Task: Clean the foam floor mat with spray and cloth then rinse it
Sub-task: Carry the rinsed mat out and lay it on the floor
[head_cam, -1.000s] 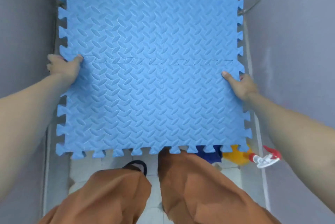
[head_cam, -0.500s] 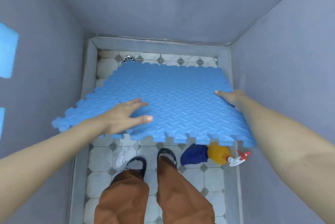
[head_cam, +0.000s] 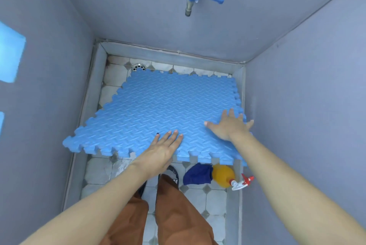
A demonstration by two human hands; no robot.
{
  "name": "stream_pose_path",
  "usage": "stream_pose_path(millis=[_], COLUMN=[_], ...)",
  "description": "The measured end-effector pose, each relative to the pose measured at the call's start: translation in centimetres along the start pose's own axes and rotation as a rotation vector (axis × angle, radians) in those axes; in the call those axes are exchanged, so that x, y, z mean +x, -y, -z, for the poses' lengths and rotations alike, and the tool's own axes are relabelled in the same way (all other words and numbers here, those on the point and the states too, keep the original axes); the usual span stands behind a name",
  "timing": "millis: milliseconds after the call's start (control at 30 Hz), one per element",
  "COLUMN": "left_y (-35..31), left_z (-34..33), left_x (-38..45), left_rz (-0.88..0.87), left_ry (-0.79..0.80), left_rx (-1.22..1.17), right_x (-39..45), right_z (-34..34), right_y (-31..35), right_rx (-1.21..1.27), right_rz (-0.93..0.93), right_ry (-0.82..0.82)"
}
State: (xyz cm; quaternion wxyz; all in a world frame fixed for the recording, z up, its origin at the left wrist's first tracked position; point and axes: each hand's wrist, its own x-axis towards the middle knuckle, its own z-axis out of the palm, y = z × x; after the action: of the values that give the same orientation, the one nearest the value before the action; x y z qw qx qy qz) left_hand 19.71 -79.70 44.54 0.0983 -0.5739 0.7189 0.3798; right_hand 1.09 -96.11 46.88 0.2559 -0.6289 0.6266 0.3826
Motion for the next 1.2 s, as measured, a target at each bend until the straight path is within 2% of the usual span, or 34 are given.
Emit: stream_pose_path(millis=[100,200,467,667,833,1000,1200], left_y=[-1.4,-2.4,-3.0,-4.9,-10.3,-13.8,-17.5], left_z=[2.2,4.0,3.7,3.7,7.8,8.6,6.3], left_x=[0.9,1.2,1.6,-1.1,-8.6,-19.1,-30.3], left_rz=[0.036,0.046,0.055,0.144,0.269,0.404,0.602], left_ry=[-0.003,-0.037,-0.013,-0.101,-0.128,-0.144,-0.194], left_rx=[0.037,0.134,0.201,0.100,-0.140,-0.281,-0.401], right_x=[-5.4,-7.8,-6.6,-10.3,-18.5,-29.3,-37.0], right_z=[-2.3,-3.2,-4.4,-2.7,2.3,4.6,4.1], right_y=[-0.2,-2.2,-3.7,-3.8,-4.7,-2.6,0.4], right_rx=[-0.036,-0.069,-0.239,-0.222,-0.369,-0.574,-0.745], right_rz=[0.389,0.601,0.759,0.701,0.731,0.871,1.083], right_ry=[0.136,0.077,-0.045,-0.066,-0.140,-0.210,-0.120])
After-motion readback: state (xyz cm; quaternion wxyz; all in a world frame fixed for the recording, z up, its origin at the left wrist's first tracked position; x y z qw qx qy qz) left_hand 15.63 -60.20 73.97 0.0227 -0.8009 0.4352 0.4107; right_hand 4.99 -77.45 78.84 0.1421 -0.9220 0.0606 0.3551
